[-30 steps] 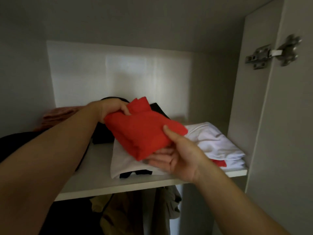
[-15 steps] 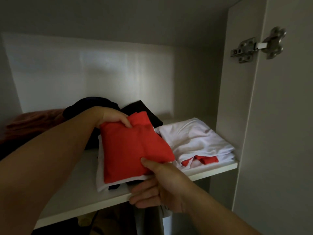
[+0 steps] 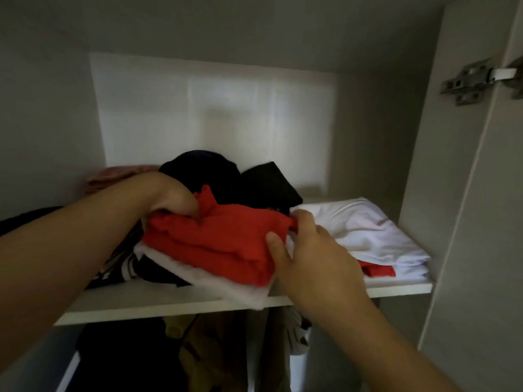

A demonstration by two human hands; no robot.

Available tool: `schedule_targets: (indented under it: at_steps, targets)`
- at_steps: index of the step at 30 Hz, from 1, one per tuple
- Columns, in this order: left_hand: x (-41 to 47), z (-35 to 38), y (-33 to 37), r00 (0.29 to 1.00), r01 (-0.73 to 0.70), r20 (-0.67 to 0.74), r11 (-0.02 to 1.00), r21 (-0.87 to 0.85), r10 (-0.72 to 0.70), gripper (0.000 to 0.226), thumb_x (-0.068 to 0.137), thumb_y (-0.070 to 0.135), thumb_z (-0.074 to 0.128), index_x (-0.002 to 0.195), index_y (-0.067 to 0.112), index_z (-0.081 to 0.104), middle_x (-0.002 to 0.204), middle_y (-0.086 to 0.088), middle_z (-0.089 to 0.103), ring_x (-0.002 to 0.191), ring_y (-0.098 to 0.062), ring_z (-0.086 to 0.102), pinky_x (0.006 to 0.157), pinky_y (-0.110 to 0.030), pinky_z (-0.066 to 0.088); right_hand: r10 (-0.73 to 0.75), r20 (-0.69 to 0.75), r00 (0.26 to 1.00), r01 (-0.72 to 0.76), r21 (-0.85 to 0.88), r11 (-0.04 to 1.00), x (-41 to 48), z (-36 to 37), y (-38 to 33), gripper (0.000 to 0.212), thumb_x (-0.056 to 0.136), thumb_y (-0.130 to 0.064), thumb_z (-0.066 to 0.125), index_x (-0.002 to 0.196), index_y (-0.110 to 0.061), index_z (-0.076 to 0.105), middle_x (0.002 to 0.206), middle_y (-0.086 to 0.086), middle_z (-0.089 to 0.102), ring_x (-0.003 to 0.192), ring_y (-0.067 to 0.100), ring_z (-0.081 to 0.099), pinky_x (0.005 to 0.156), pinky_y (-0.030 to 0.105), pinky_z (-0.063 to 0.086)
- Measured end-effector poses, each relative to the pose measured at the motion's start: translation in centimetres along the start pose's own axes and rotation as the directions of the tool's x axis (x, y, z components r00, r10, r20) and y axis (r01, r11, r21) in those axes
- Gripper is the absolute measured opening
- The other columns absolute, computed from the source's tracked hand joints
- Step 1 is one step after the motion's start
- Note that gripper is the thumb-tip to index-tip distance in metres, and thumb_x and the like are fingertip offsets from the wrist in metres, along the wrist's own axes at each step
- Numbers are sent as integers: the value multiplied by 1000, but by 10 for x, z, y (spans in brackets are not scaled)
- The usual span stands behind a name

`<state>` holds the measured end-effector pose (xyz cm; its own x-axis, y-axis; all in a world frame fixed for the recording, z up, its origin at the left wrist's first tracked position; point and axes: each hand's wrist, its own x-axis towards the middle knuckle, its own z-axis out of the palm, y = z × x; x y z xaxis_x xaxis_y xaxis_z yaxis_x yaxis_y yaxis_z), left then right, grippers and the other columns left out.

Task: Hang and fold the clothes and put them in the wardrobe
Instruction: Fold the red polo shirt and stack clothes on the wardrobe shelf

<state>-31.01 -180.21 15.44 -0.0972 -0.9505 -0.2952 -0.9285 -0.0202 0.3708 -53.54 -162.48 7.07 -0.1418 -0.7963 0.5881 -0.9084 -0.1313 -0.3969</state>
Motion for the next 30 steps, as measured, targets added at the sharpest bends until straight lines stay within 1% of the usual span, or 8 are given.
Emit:
schedule_targets:
  at_steps: [4,6,10,13,17,21,26,30]
  targets:
    - [-53,24,-13,997,-21,-81,986,-165,7,48,86,39,74,122,11,60,113,-11,74,101,-38,72,84,-56,58,-178,158,971,177,25,984,7,22,-20,53,98,-69,27,137,-37,42,116,0,64,101,22,61,76,36,44]
    - [-71,41,-18,994,-31,-110,934,-356,-9,38,86,38,76,110,12,62,89,-13,77,75,-37,75,61,-53,61,-146,328,933,107,135,985,18,34,-23,58,102,-62,31,146,-27,43,129,5,64,114,25,59,87,36,43]
    - [-100,67,-25,974,-59,-208,776,-628,-94,72,86,52,73,140,21,37,114,-15,59,69,-38,73,51,-38,59,-86,496,864,-116,363,925,45,45,-16,64,102,-62,23,143,-17,45,115,11,68,82,17,69,71,20,54]
    - [-115,76,-35,956,-74,-270,796,-600,-115,67,85,58,69,132,24,35,107,-13,58,55,-26,70,46,-32,56,-18,541,841,-267,444,855,58,40,-12,78,95,-75,16,152,-27,39,144,7,54,125,26,57,105,41,49]
    - [-123,63,-50,949,-73,-294,827,-557,-115,77,82,75,57,128,14,46,100,-16,67,49,-20,67,50,-32,55,-2,389,921,-153,367,918,50,30,-6,95,77,-93,10,152,-37,26,145,8,51,127,33,53,103,55,47]
    - [-122,64,-49,845,-72,-526,954,-290,-97,86,84,85,31,134,17,43,121,-12,63,95,-26,65,75,-37,53,-69,235,970,0,282,960,33,27,-6,85,75,-93,6,142,-46,29,138,14,48,121,36,54,101,55,47]
    - [-117,88,-38,915,-194,-401,919,-343,44,40,99,55,45,125,26,54,116,-4,64,94,-23,66,87,-46,58,-76,258,963,-16,335,942,26,27,5,74,84,-82,18,148,-48,33,147,13,36,129,33,47,110,44,41]
    - [-133,97,-18,983,-177,-151,781,-599,107,43,93,55,59,120,21,53,103,-15,69,72,-32,75,64,-42,63,-32,195,980,-60,445,893,26,29,18,60,95,-69,28,147,-42,40,145,8,41,128,25,48,105,32,37]
